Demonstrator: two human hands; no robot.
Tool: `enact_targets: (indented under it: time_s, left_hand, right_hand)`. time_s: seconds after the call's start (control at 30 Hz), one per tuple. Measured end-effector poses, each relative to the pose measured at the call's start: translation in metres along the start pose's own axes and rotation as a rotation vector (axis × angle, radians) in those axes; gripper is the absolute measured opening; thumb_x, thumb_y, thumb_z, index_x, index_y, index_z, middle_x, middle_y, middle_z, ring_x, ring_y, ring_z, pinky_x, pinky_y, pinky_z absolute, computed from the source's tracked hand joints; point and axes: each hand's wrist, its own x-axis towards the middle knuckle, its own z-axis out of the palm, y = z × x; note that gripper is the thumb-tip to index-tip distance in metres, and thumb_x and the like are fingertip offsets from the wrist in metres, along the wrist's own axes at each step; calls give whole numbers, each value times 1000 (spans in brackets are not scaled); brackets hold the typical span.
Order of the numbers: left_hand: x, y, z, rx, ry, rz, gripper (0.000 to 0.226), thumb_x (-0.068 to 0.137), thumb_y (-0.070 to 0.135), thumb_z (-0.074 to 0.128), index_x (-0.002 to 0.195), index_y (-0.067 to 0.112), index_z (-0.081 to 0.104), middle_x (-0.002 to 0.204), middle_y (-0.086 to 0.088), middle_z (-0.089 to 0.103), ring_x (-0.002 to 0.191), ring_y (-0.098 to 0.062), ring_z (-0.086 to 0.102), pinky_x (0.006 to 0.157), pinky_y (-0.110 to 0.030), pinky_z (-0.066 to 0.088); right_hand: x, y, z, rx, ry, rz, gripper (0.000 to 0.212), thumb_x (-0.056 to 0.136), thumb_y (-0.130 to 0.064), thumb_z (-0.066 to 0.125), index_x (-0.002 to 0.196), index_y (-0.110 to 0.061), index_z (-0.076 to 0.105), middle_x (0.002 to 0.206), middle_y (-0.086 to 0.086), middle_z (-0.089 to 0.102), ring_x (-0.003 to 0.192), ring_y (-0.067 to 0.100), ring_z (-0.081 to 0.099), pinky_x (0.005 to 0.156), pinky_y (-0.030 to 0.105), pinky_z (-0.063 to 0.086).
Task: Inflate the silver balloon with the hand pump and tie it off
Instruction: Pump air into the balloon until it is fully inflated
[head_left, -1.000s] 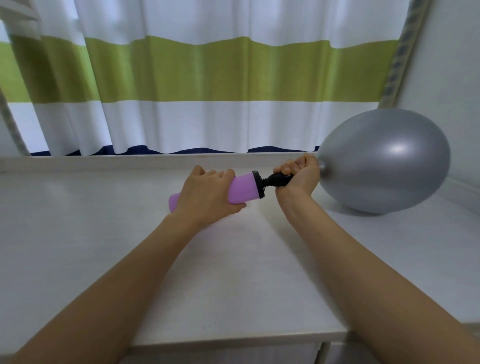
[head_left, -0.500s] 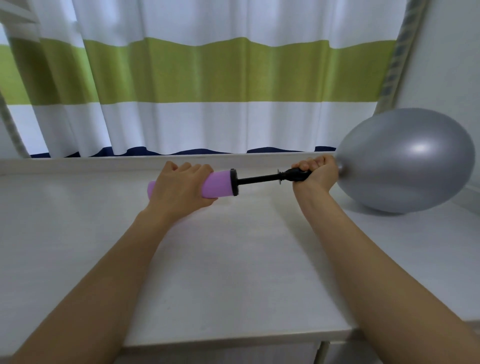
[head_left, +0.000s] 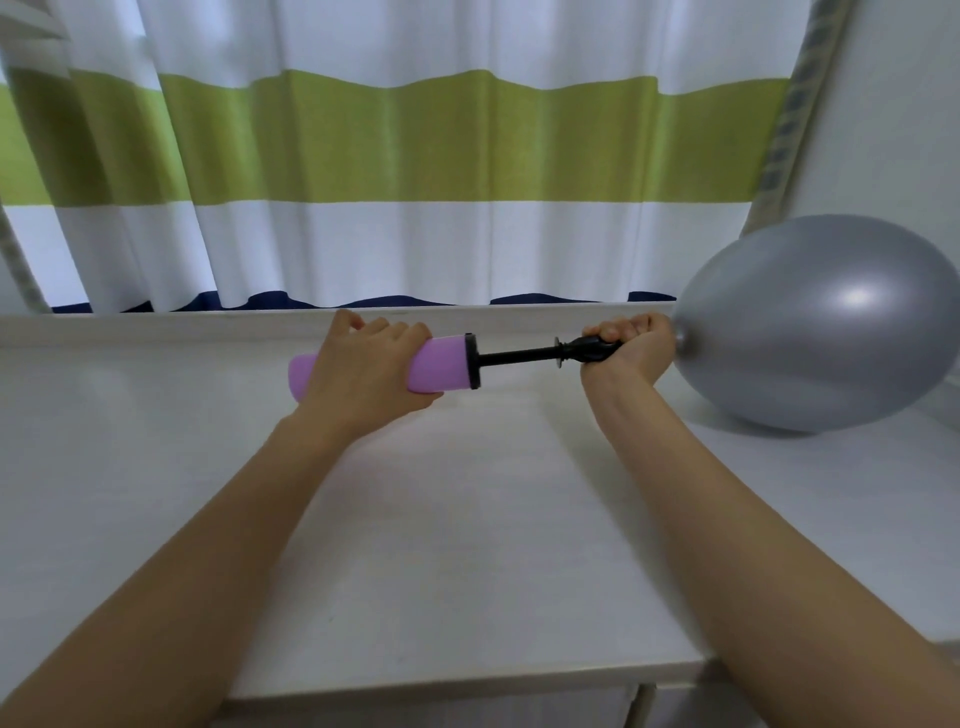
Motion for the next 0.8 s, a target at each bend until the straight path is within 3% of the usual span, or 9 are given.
enact_targets:
  time_s: [0.3,0.57,0.8]
  left_hand:
    - [2,35,6,-8,45,31,43,71,49,64,97,15,57,82,-1,65,75,-25,58,85,-39,31]
    - [1,11,10,-13,42,8,41,68,45,69,97,18,57,82,1,65,75,-25,57,83,-42,35]
    - [-14,-36,8,-4,21,-125,40,66,39,73,99,23,56,83,4,63,78,-24,56,87,-44,34]
  right_hand:
    - [-17,25,3,-68,-71,80,36,87,-12,36,54,-19,23,36,-7,22,29,13,24,47,21,30]
    - [-10,12,3,-96,-68,59,36,85,-9,33,52,-19,22,37,-6,22,31,14,25,48,21,31]
    - [3,-5,-2,-34,8,15,31,84,-9,31,55,-19,24,38,-6,23,32,14,26,45,17,33]
